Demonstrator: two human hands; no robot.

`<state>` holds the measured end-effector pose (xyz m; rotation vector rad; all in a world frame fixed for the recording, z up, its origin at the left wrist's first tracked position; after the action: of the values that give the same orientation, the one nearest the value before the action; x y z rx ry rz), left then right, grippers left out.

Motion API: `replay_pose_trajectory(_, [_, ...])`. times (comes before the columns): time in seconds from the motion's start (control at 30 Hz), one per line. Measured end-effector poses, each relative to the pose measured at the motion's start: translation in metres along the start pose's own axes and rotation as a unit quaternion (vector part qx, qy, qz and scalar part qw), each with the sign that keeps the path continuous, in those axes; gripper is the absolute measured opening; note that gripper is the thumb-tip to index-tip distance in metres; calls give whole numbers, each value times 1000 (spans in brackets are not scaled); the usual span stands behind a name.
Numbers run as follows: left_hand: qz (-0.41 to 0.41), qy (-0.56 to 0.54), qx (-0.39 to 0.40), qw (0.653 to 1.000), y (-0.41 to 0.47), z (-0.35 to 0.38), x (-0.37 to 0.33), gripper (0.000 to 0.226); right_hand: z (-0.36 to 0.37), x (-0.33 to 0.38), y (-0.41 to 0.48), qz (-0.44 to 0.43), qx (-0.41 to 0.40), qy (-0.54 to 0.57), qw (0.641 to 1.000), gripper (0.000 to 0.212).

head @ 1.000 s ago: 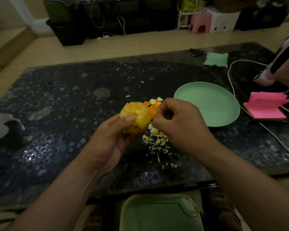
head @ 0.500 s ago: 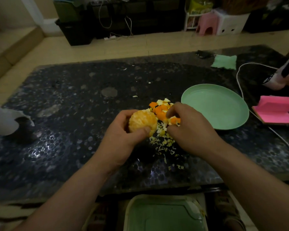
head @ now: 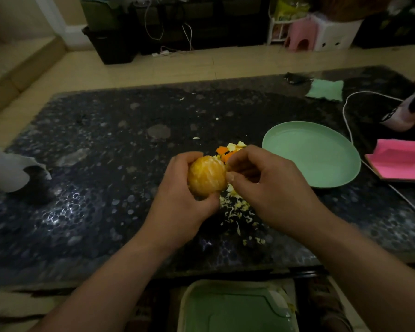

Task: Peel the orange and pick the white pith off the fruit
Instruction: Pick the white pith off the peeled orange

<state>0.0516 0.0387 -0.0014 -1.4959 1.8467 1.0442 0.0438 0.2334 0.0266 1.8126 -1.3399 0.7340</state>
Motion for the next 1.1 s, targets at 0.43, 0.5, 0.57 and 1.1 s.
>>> replay_pose_trajectory(0.43, [62,56,26,996,-1,-4,4,72,-7,5,-2,-122,6,-181,976,8])
replay_pose_trajectory(0.5, [67,71,39,994,-2,-4,6,71,-6,7,-2,-152,4,-221,963,9])
replay_pose_trajectory(0.57, [70,77,51,993,-3,-4,6,71,-5,9,-2,-164,4,-236,958,11])
replay_pose_trajectory(1.1, [98,44,94,990,-6,-12,-2,71,-17,-2,-2,-50,51,-30,997,7])
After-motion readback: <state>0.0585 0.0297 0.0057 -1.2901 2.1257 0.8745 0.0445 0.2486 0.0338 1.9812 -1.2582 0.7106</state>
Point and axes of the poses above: each hand's wrist, its own y-axis towards the middle knuckle, its own z-axis out of the palm, x = y × z, the point moved 2 cm from there along y, towards the middle knuckle, and after that the axes turned 3 degrees about y, right-handed, at the moved point
